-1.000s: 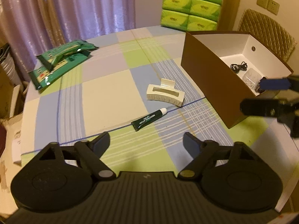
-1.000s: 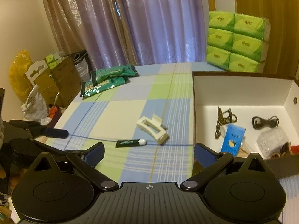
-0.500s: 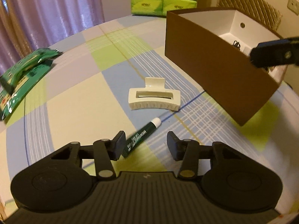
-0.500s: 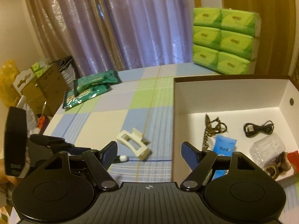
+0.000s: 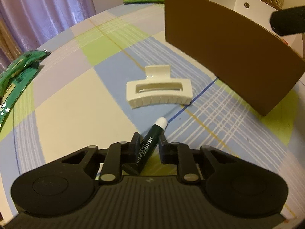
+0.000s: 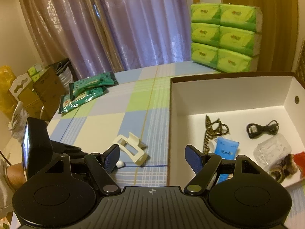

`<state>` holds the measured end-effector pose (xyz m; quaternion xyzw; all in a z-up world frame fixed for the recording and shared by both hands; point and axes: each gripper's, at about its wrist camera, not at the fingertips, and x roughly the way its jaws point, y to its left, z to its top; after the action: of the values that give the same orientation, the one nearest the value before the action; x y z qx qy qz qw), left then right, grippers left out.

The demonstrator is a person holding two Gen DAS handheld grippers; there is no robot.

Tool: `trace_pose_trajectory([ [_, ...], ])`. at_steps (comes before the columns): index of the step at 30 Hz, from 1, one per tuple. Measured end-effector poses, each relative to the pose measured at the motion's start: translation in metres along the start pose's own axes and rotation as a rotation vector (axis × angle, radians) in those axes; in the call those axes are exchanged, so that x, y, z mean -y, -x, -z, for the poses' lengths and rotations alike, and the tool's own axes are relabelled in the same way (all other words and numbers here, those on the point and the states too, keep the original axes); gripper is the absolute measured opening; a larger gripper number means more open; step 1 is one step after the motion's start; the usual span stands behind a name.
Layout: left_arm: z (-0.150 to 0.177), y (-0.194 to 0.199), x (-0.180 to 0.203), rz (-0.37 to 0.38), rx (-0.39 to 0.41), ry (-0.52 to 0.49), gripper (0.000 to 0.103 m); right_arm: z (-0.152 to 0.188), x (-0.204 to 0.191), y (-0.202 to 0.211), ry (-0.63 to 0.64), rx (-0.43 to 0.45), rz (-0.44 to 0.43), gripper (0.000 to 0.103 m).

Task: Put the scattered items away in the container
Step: 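Grasp the green lip-gel tube with the left tool, then grasp the white claw clip with the right tool while the left tool holds the lip gel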

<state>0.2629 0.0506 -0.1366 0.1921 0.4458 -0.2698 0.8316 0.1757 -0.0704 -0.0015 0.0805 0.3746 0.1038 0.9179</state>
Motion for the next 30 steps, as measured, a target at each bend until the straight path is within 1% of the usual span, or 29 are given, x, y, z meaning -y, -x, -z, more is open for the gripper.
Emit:
trace_pose_trajectory([
  [2,0.007,0.005,-0.005,-0.016,-0.008,0.016,0.012,-0.001,-0.005,-0.004,0.014,-0.003,-0.012,0.074],
  [5,0.018,0.015,-0.017,-0.04,-0.022,0.066,0.011,-0.003,-0.011,-0.009,0.036,-0.007,-0.031,0.074],
  [12,0.053,0.038,-0.048,-0.124,-0.064,0.186,0.011,-0.008,-0.026,-0.021,0.09,-0.013,-0.078,0.074],
  [16,0.064,0.045,-0.059,-0.153,-0.08,0.241,0.011,-0.01,-0.036,-0.031,0.129,-0.019,-0.111,0.074],
  [19,0.066,0.046,-0.063,-0.158,-0.083,0.269,0.014,-0.009,-0.043,-0.044,0.164,-0.039,-0.131,0.074],
  [20,0.065,0.043,-0.063,-0.161,-0.091,0.277,0.019,-0.008,-0.045,-0.049,0.176,-0.046,-0.134,0.074],
  [21,0.065,0.04,-0.063,-0.16,-0.101,0.282,0.02,-0.007,-0.047,-0.056,0.19,-0.056,-0.131,0.074],
  [24,0.063,0.038,-0.063,-0.158,-0.091,0.296,0.019,-0.004,-0.053,-0.081,0.237,-0.102,-0.1,0.074],
  [26,0.061,0.036,-0.066,-0.158,-0.098,0.332,0.014,-0.003,-0.054,-0.098,0.268,-0.133,-0.076,0.074],
  [30,0.059,0.034,-0.07,-0.175,-0.111,0.372,0.013,-0.003,-0.058,-0.134,0.346,-0.217,-0.014,0.074],
])
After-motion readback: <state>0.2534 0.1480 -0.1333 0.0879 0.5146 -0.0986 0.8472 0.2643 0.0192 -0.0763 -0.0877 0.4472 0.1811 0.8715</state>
